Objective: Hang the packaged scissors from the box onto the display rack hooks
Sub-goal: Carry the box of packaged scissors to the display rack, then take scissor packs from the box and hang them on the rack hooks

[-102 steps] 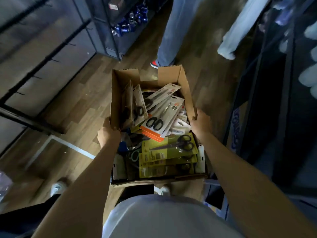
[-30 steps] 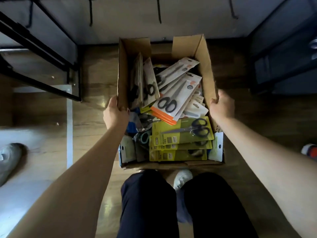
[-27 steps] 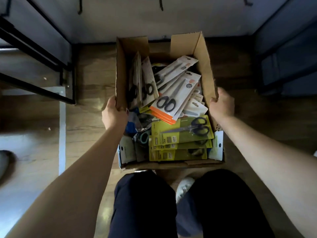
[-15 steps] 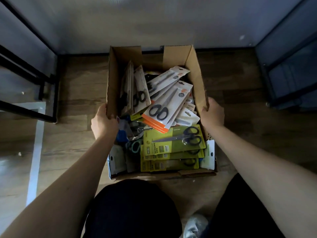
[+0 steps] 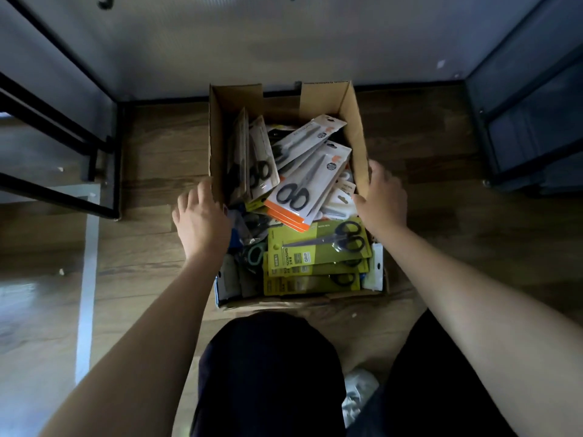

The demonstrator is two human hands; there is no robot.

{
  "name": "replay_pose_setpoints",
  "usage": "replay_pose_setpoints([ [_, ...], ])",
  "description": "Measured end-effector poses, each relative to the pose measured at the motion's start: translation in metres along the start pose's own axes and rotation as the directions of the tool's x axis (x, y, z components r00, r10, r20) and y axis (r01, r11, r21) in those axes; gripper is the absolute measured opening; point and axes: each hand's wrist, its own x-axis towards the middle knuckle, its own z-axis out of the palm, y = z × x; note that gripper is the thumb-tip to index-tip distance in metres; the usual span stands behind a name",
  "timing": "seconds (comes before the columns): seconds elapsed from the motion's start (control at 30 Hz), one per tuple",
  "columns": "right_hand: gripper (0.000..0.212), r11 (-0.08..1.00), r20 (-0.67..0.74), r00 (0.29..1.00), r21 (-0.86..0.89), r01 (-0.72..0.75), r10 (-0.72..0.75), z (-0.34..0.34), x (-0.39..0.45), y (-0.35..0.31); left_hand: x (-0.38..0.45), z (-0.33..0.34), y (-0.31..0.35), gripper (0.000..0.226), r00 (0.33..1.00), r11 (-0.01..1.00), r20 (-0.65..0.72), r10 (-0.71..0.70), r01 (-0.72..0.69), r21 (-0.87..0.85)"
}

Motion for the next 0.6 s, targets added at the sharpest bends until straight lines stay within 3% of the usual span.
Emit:
replay_pose_setpoints([
  [0.07, 0.056, 0.988, -0.012, 0.992, -0.097, 0.121, -0.122, -0.005, -0.013, -0.007, -0.012, -0.006, 0.004, 0.041, 0.973, 0.969, -0.014, 0.231, -0.228, 0.095],
  [0.13, 0.044, 0.963, -0.012, 0.973, -0.147, 0.228, -0.232, -0.003, -0.026, -0.012, -0.024, -0.007, 0.011, 0.035, 0.943, 0.940, 0.143, 0.302, -0.319, 0.121],
  [0.27, 0.032, 0.871, 0.140, 0.889, -0.182, 0.456, -0.436, 0.014, -0.043, -0.025, -0.042, 0.013, 0.016, 0.034, 0.858, 0.971, 0.498, 0.124, -0.207, 0.115],
  [0.33, 0.032, 0.800, 0.274, 0.802, -0.152, 0.580, -0.530, 0.029, -0.047, -0.033, -0.047, 0.030, 0.011, 0.033, 0.786, 0.986, 0.617, 0.022, -0.119, 0.116],
  [0.43, 0.031, 0.635, 0.405, 0.644, -0.179, 0.752, -0.649, 0.050, -0.050, -0.046, -0.051, 0.047, -0.003, 0.027, 0.692, 0.989, 0.710, -0.131, 0.044, 0.139],
  [0.53, 0.034, 0.442, 0.483, 0.505, -0.247, 0.862, -0.715, 0.066, -0.047, -0.056, -0.051, 0.056, -0.017, 0.023, 0.635, 0.987, 0.764, -0.113, -0.019, 0.162],
  [0.6, 0.042, 0.401, 0.510, 0.485, -0.274, 0.874, -0.710, 0.069, -0.040, -0.058, -0.051, 0.061, -0.021, 0.025, 0.605, 0.986, 0.790, -0.097, -0.047, 0.158],
])
